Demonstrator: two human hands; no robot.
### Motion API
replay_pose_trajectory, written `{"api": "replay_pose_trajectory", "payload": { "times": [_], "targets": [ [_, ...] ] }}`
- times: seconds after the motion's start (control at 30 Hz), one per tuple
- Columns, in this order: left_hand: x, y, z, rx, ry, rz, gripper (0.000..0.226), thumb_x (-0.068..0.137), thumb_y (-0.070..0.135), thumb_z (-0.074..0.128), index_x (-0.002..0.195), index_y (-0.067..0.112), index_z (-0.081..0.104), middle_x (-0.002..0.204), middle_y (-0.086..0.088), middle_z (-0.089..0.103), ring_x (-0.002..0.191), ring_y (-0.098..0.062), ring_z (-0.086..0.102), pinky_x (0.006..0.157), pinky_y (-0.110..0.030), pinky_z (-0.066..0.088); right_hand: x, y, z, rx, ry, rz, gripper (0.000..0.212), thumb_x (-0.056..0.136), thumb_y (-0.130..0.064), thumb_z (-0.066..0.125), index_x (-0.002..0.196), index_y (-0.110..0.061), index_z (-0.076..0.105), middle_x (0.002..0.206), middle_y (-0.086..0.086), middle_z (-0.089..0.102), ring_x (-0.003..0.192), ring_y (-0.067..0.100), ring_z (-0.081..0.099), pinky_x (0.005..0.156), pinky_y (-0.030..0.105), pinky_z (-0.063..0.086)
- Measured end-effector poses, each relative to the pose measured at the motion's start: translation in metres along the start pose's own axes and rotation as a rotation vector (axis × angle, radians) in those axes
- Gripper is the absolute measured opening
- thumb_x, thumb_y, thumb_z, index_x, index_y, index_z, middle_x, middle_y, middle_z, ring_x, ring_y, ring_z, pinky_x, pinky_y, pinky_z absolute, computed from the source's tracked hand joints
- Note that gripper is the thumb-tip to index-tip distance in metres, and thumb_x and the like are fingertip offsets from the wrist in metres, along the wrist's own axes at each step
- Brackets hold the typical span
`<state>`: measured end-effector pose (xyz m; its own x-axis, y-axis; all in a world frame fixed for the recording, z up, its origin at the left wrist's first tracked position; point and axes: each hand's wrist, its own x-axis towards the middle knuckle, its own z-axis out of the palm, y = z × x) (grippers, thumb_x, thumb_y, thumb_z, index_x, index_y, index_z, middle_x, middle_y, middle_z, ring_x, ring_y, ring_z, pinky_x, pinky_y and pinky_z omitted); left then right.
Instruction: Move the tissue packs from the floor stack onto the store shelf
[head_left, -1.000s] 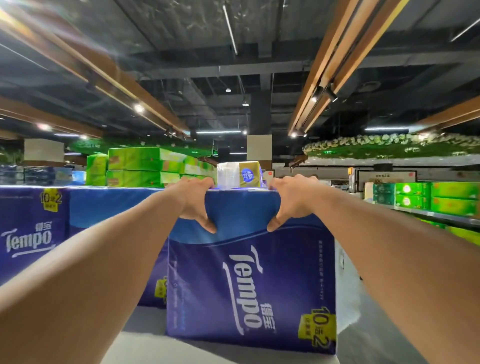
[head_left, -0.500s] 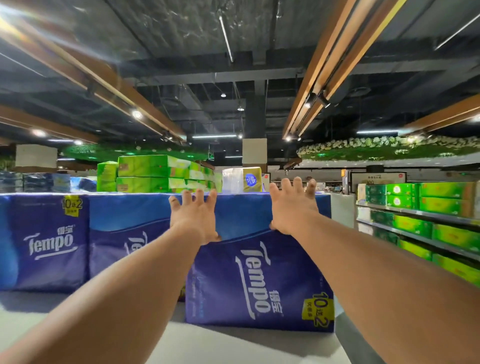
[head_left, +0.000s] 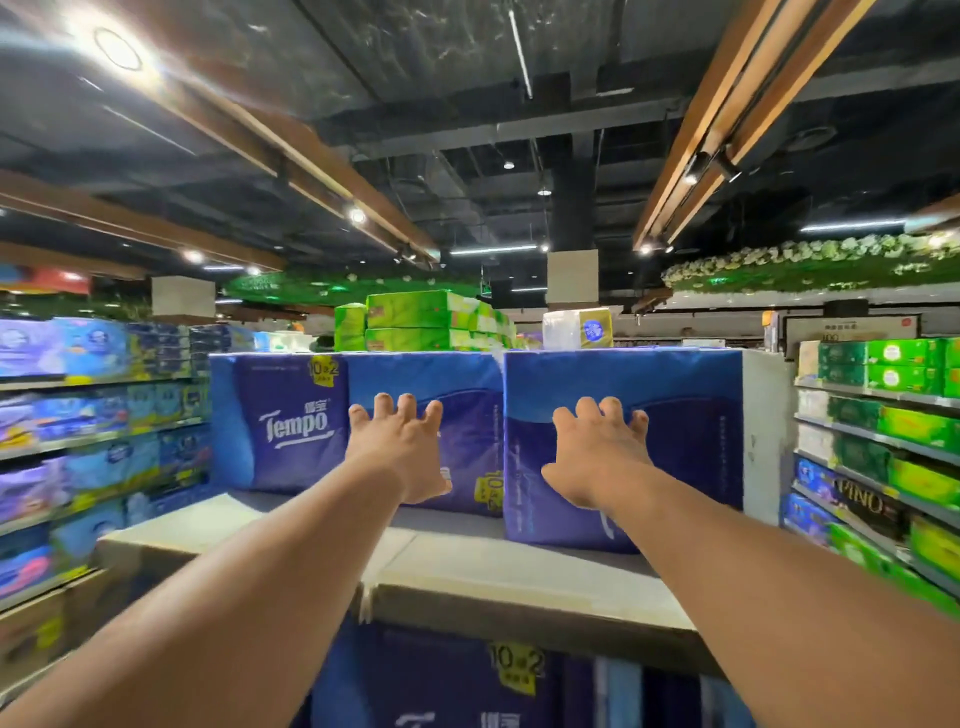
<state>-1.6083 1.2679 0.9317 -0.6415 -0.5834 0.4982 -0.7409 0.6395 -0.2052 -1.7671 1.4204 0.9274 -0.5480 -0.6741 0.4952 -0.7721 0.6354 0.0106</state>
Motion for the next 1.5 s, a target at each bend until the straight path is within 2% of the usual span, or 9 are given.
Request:
{"api": "replay_pose_trajectory", "payload": {
  "times": [0.13, 0.27, 0.47, 0.57, 0.67, 0.83, 1.03, 1.23, 1.5],
  "targets": [
    [-0.072, -0.054, -0.021, 0.059, -0.088, -0.136, 0.1, 0.078, 0.066, 0.063, 0.156, 0.029, 0.012, 0.159, -0.008, 0.023, 0.146, -0.037, 0.018, 0.113, -0.057, 0.022, -0.042, -0.046, -0.011, 0.041, -0.025, -0.106, 0.046, 0.091, -0.044, 0.054, 0.13, -0.023, 0.045, 0.138, 0.007, 0.042, 0.135, 0.034, 0.029, 0.111, 0.058, 0.025],
    [-0.155, -0.099, -0.036, 0.081, -0.18, -0.32, 0.093, 0.079, 0.064, 0.063, 0.152, 0.03, 0.017, 0.152, -0.006, 0.03, 0.142, -0.034, 0.022, 0.11, -0.055, 0.026, -0.093, -0.093, -0.024, 0.065, -0.041, -0.241, 0.045, 0.091, -0.043, 0.051, 0.131, -0.024, 0.045, 0.138, 0.005, 0.043, 0.131, 0.032, 0.033, 0.106, 0.054, 0.026],
    [-0.3, -0.128, -0.055, 0.132, -0.247, -0.5, 0.098, 0.081, 0.069, 0.06, 0.157, 0.031, 0.011, 0.163, -0.006, 0.014, 0.148, -0.034, 0.014, 0.114, -0.054, 0.023, -0.189, -0.151, -0.038, 0.188, -0.087, -0.46, 0.047, 0.091, -0.044, 0.055, 0.133, -0.025, 0.047, 0.137, 0.006, 0.046, 0.132, 0.032, 0.036, 0.109, 0.054, 0.027],
    [-0.379, -0.153, -0.078, 0.216, -0.331, -0.59, 0.097, 0.08, 0.07, 0.061, 0.156, 0.031, 0.017, 0.16, -0.006, 0.019, 0.145, -0.034, 0.018, 0.112, -0.053, 0.025, -0.236, -0.181, -0.039, 0.228, -0.162, -0.551, 0.052, 0.091, -0.049, 0.058, 0.136, -0.025, 0.046, 0.141, 0.005, 0.044, 0.134, 0.031, 0.034, 0.107, 0.056, 0.028],
    [-0.452, -0.187, -0.117, 0.262, -0.348, -0.72, 0.09, 0.078, 0.069, 0.063, 0.151, 0.029, 0.027, 0.15, -0.009, 0.031, 0.139, -0.034, 0.028, 0.111, -0.052, 0.03, -0.273, -0.224, -0.056, 0.29, -0.208, -0.623, 0.05, 0.09, -0.045, 0.06, 0.133, -0.025, 0.047, 0.138, 0.005, 0.046, 0.132, 0.031, 0.036, 0.105, 0.054, 0.03],
    [-0.557, -0.231, -0.177, 0.327, -0.374, -0.866, 0.088, 0.08, 0.065, 0.063, 0.15, 0.026, 0.028, 0.149, -0.01, 0.033, 0.138, -0.034, 0.029, 0.11, -0.05, 0.03, -0.35, -0.311, -0.099, 0.408, -0.195, -0.873, 0.044, 0.092, -0.035, 0.055, 0.134, -0.024, 0.047, 0.139, 0.007, 0.046, 0.133, 0.033, 0.035, 0.106, 0.058, 0.029],
    [-0.661, -0.275, -0.235, 0.448, -0.41, -1.009, 0.089, 0.08, 0.069, 0.062, 0.149, 0.026, 0.027, 0.15, -0.01, 0.032, 0.138, -0.036, 0.028, 0.108, -0.054, 0.029, -0.439, -0.4, -0.156, 0.467, -0.095, -1.12, 0.051, 0.094, -0.045, 0.053, 0.139, -0.024, 0.042, 0.141, 0.008, 0.045, 0.136, 0.035, 0.035, 0.108, 0.061, 0.026],
    [-0.741, -0.315, -0.264, 0.469, -0.41, -1.116, 0.093, 0.079, 0.068, 0.064, 0.151, 0.026, 0.024, 0.148, -0.009, 0.035, 0.138, -0.035, 0.029, 0.109, -0.053, 0.03, -0.508, -0.467, -0.175, 0.514, -0.153, -1.202, 0.043, 0.093, -0.04, 0.052, 0.132, -0.022, 0.047, 0.135, 0.008, 0.048, 0.133, 0.035, 0.036, 0.111, 0.066, 0.023],
    [-0.801, -0.372, -0.224, 0.429, -0.472, -1.165, 0.09, 0.078, 0.068, 0.064, 0.15, 0.028, 0.027, 0.152, -0.009, 0.033, 0.139, -0.034, 0.029, 0.111, -0.052, 0.029, -0.551, -0.546, -0.159, 0.448, -0.22, -1.254, 0.053, 0.092, -0.037, 0.055, 0.14, -0.019, 0.043, 0.141, 0.011, 0.046, 0.136, 0.037, 0.034, 0.109, 0.064, 0.025]
  ]
}}
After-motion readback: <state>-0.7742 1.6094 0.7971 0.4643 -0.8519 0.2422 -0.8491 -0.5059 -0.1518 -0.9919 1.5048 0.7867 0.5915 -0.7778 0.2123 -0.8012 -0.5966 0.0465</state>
